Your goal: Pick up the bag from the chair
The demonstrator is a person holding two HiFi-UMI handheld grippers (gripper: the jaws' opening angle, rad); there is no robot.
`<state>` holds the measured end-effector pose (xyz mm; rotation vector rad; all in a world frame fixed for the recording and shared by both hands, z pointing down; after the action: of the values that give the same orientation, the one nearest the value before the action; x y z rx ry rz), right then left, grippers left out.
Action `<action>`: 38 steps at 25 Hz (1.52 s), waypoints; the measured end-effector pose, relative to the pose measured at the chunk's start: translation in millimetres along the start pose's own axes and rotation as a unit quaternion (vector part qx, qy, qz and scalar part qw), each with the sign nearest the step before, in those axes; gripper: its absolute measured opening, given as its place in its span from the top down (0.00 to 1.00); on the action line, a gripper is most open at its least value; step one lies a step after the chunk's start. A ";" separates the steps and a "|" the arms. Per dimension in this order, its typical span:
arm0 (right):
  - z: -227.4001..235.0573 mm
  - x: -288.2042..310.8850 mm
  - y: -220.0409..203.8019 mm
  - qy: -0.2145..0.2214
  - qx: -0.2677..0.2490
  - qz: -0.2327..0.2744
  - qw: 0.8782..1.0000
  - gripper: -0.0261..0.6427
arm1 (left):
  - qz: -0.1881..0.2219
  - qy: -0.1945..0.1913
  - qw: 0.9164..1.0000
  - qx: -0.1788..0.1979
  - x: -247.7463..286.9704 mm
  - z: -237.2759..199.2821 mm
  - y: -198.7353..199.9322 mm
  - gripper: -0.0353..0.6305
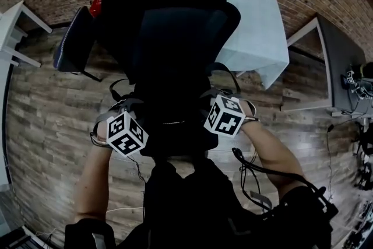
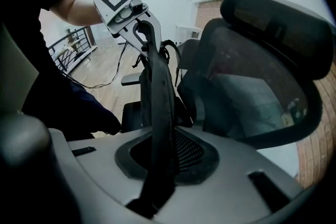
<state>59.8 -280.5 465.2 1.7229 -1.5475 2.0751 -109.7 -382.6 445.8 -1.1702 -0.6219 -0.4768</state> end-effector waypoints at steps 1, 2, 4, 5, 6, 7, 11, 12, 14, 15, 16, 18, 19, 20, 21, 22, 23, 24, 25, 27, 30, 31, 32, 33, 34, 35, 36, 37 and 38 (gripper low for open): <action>-1.4 -5.8 4.3 -0.002 -0.004 0.001 1.000 0.86 | 0.004 0.003 1.000 0.003 -6.3 1.0 4.5 0.87; -2.8 -11.5 9.0 -0.004 -0.008 0.002 1.000 0.86 | 0.009 0.005 1.000 0.007 -12.9 1.7 8.8 0.87; -5.0 -22.8 19.3 -0.012 -0.017 0.006 1.000 0.86 | 0.022 0.011 1.000 0.011 -26.7 2.0 16.7 0.87; -5.8 -27.9 24.5 -0.017 -0.022 0.007 1.000 0.86 | 0.027 0.015 0.999 0.012 -32.8 1.4 20.2 0.87; -6.1 -32.3 29.6 -0.021 -0.028 0.007 0.999 0.86 | 0.030 0.020 0.999 0.013 -38.2 0.4 23.2 0.87; -6.8 -36.2 34.0 -0.024 -0.033 0.007 0.999 0.86 | 0.031 0.024 0.999 0.012 -42.9 0.0 25.8 0.87; -14.5 -52.5 43.2 -0.024 -0.043 0.006 0.999 0.86 | 0.035 0.033 0.999 0.009 -57.6 6.3 37.0 0.87; -15.3 -56.4 45.3 -0.026 -0.044 0.008 0.999 0.86 | 0.037 0.035 0.999 0.013 -60.7 6.1 40.3 0.87; -16.4 -62.3 49.9 -0.030 -0.046 0.010 0.998 0.86 | 0.039 0.039 0.998 0.021 -66.7 5.0 45.3 0.87; -17.1 -64.5 52.3 -0.030 -0.048 0.010 0.998 0.86 | 0.040 0.041 0.998 0.025 -69.6 4.3 47.1 0.87; -17.6 -66.4 54.7 -0.031 -0.049 0.011 0.998 0.86 | 0.041 0.043 0.998 0.027 -72.2 3.3 48.5 0.87; -18.7 -69.2 58.8 -0.031 -0.053 0.012 0.998 0.86 | 0.044 0.044 0.998 0.029 -76.5 1.1 50.3 0.87; -19.4 -70.1 60.3 -0.031 -0.055 0.012 0.998 0.86 | 0.045 0.045 0.998 0.028 -78.2 0.8 50.6 0.87; -20.6 -70.6 61.4 -0.032 -0.056 0.012 0.998 0.86 | 0.045 0.045 0.998 0.027 -79.9 1.4 50.8 0.87; -21.8 -71.2 62.3 -0.032 -0.057 0.013 0.998 0.86 | 0.044 0.047 0.998 0.027 -81.6 2.6 51.0 0.87; -23.1 -71.7 62.8 -0.033 -0.057 0.014 0.998 0.86 | 0.043 0.049 0.997 0.028 -83.1 3.8 51.5 0.87; -24.3 -72.4 63.1 -0.033 -0.057 0.015 0.998 0.86 | 0.043 0.050 0.997 0.030 -84.6 5.0 52.2 0.87; -25.5 -73.1 63.6 -0.033 -0.057 0.016 0.998 0.86 | 0.042 0.050 0.997 0.032 -85.9 5.9 52.8 0.87; -26.5 -73.7 64.4 -0.033 -0.057 0.016 0.998 0.86 | 0.042 0.050 0.997 0.033 -87.4 6.6 53.2 0.87; -28.1 -74.8 66.1 -0.031 -0.059 0.017 0.998 0.86 | 0.040 0.049 0.997 0.036 -90.5 7.7 53.9 0.87; -29.3 -76.5 66.0 -0.029 -0.056 0.019 0.998 0.86 | 0.040 0.051 0.997 0.041 -92.3 9.0 55.9 0.87; -29.8 -77.0 65.4 -0.030 -0.056 0.019 0.998 0.86 | 0.040 0.052 0.997 0.042 -92.1 9.9 56.3 0.87; -30.6 -77.3 65.0 -0.031 -0.056 0.018 0.998 0.86 | 0.040 0.052 0.997 0.044 -92.0 11.1 56.2 0.87; -31.4 -77.6 64.9 -0.031 -0.056 0.018 0.998 0.86 | 0.041 0.051 0.997 0.044 -92.2 12.3 55.8 0.87; -32.1 -77.8 65.1 -0.031 -0.058 0.018 0.998 0.86 | 0.041 0.050 0.997 0.045 -92.6 13.3 55.3 0.87; -32.6 -78.2 65.4 -0.031 -0.059 0.017 0.998 0.86 | 0.042 0.049 0.997 0.045 -93.2 14.0 55.1 0.87; -32.9 -78.7 65.6 -0.031 -0.060 0.017 0.998 0.86 | 0.043 0.047 0.997 0.045 -93.6 14.4 55.2 0.87; -33.2 -79.1 65.4 -0.030 -0.060 0.016 0.998 0.86 | 0.044 0.046 0.997 0.046 -93.9 14.8 55.6 0.87; -33.5 -79.1 65.1 -0.030 -0.060 0.017 0.998 0.86 | 0.044 0.045 0.997 0.046 -94.2 15.2 55.9 0.87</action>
<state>28.8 -248.5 367.1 1.7434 -1.6904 1.9195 -146.6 -347.6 347.6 -1.0768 -0.5073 -0.4203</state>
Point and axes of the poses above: the fingertips, and each gripper's own axes: x forward along the fingers, z to its right, y out of its top, the point moved 6 cm from there along -x, backward along the fingers, and after that the axes turned 15 degrees about z, right-handed, at the moved point
